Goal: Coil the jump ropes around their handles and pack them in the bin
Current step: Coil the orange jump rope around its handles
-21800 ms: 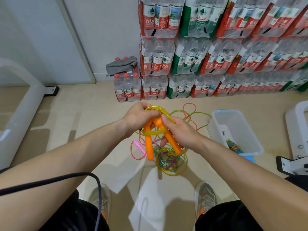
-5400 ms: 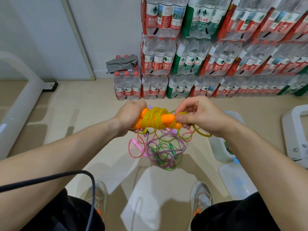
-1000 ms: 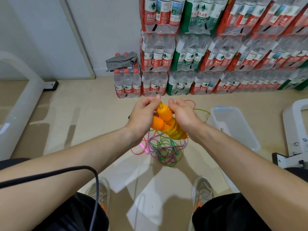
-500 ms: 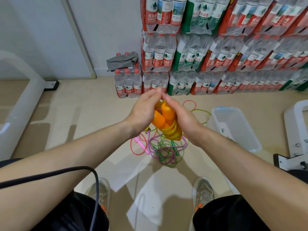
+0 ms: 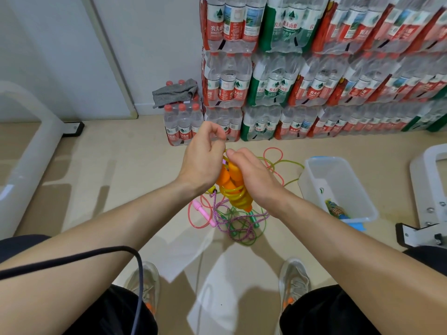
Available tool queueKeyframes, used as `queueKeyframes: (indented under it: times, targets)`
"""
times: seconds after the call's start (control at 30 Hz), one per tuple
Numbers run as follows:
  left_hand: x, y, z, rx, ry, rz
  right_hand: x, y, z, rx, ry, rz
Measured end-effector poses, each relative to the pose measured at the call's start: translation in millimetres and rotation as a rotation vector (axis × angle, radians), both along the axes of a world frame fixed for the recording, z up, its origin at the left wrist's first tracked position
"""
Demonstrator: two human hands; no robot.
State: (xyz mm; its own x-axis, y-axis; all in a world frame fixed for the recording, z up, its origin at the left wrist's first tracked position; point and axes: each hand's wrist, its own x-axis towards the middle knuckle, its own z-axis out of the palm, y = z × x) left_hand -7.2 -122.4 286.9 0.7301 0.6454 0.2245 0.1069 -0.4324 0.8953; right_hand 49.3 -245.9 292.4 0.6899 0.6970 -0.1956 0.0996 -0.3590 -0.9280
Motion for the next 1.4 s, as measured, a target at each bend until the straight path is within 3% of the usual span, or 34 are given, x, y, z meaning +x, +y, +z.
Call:
queueKeyframes:
  times: [0.17, 0.3, 0.4, 0.77, 1.0, 1.1, 1.4]
  targets:
    - [5.8, -0.1, 9.8, -0.108, 0.084, -0.105, 6.7, -2.3, -2.0, -0.016, -0.056, 0.023]
    - [9.4, 11.4, 15.2, -0.206, 0.351, -0.395, 17.1, -17.6, -10.2, -0.209, -0.281, 0.135]
    - [10.6, 9.9, 12.2, -0.237, 0.38, -0.466, 19.6, -28.8, -15.2, -0.281, -0.387, 0.184]
    - [20.9, -11.5, 18.2, 0.098, 0.508, -0.447, 23.1, -59.2, -22.7, -0.36, -0.55, 0.197]
    - [39.5, -40.3, 12.8, 0.327, 0.722, -0.537, 26.4, -78.9, -36.3, -0.531, -0.697, 0.156]
    - [52.3, -55.8, 10.9, 0.405, 0.75, -0.613, 36.9, -95.7, -38.9, -0.542, -0.643, 0.212]
    - [112.1, -109.3, -4.1, 0.572, 0.745, -0.89, 89.1, -174.3, -53.0, -0.548, -0.185, 0.179]
